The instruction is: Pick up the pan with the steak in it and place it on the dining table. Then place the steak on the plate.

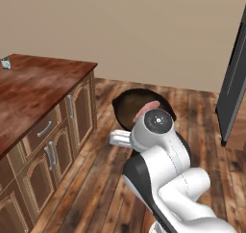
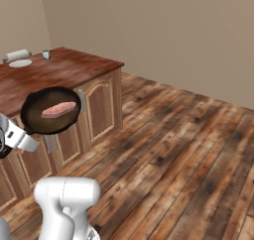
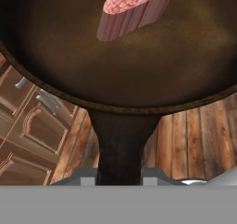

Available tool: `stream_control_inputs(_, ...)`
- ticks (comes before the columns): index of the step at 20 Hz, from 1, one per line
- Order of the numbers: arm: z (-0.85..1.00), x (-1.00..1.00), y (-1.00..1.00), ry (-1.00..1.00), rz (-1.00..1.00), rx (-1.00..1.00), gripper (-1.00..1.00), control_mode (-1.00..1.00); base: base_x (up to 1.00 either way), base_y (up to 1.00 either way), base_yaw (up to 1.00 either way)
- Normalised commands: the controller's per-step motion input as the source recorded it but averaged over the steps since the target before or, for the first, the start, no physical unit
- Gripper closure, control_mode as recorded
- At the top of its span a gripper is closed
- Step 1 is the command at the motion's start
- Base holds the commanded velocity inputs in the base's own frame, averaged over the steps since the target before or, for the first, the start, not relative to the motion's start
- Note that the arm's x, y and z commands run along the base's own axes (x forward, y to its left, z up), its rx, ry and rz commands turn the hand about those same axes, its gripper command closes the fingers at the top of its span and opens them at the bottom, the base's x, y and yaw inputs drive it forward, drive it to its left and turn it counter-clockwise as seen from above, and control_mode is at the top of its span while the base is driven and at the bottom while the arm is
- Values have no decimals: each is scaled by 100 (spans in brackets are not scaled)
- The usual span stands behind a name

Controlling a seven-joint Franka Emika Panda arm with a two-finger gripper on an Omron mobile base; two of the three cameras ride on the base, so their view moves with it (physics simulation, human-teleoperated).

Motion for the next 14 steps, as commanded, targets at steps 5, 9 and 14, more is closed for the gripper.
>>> stream_control_inputs(5, 0, 0, 0, 0, 0, 0, 100, 100, 65, -9, 0)
stream_control_inputs(9, 0, 0, 0, 0, 0, 0, 100, 100, 100, -15, 0)
stream_control_inputs(14, 0, 0, 0, 0, 0, 0, 100, 100, 100, -20, 0)
